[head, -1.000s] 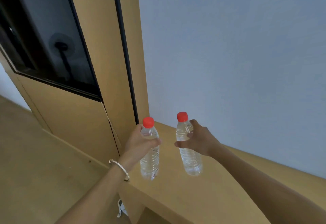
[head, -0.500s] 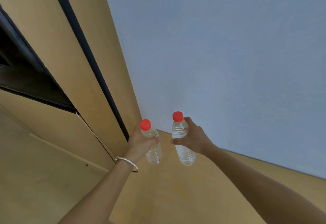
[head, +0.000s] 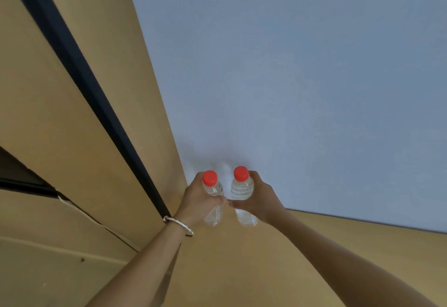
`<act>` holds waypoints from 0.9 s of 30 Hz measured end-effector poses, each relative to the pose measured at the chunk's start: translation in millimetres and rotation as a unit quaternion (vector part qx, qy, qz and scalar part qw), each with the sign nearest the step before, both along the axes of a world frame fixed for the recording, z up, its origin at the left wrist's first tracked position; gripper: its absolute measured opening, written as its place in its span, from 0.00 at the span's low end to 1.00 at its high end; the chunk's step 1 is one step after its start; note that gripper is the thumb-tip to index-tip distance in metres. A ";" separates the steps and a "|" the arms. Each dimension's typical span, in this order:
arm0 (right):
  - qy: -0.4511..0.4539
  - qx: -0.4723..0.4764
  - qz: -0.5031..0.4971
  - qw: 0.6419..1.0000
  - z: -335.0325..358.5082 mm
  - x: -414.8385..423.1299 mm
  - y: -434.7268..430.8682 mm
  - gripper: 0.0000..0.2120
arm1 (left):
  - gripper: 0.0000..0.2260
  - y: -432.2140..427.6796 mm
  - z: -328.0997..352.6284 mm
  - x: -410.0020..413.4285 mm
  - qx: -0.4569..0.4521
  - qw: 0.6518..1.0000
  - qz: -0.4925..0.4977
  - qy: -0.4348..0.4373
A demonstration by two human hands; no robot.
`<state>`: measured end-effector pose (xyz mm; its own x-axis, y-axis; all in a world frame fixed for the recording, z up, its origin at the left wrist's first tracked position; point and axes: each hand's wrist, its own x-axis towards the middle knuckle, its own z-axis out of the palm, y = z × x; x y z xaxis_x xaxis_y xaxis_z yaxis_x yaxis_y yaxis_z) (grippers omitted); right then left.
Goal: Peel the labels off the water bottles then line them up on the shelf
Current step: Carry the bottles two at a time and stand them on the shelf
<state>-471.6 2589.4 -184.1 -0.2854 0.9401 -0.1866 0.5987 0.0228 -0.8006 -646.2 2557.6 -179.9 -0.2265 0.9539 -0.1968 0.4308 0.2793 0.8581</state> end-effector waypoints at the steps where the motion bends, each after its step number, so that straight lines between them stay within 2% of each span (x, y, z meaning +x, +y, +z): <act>1: 0.004 -0.007 -0.005 1.000 -1.4 -3.6 1.8 0.37 | 0.23 3.9 -2.2 -3.0 -0.001 1.000 -0.005 -0.003; 9: 0.008 -0.027 -0.027 0.999 -18.6 -25.2 2.8 0.36 | 0.21 21.5 -20.7 -18.9 -0.021 0.998 -0.052 -0.029; 15: 0.014 -0.026 -0.060 0.998 -23.9 -32.4 6.0 0.30 | 0.20 28.9 -25.9 -22.7 -0.016 0.996 -0.082 -0.034; 27: 0.006 -0.039 -0.090 0.995 -29.4 -34.6 -2.1 0.33 | 0.20 28.4 -25.3 -26.9 0.003 0.993 -0.107 -0.046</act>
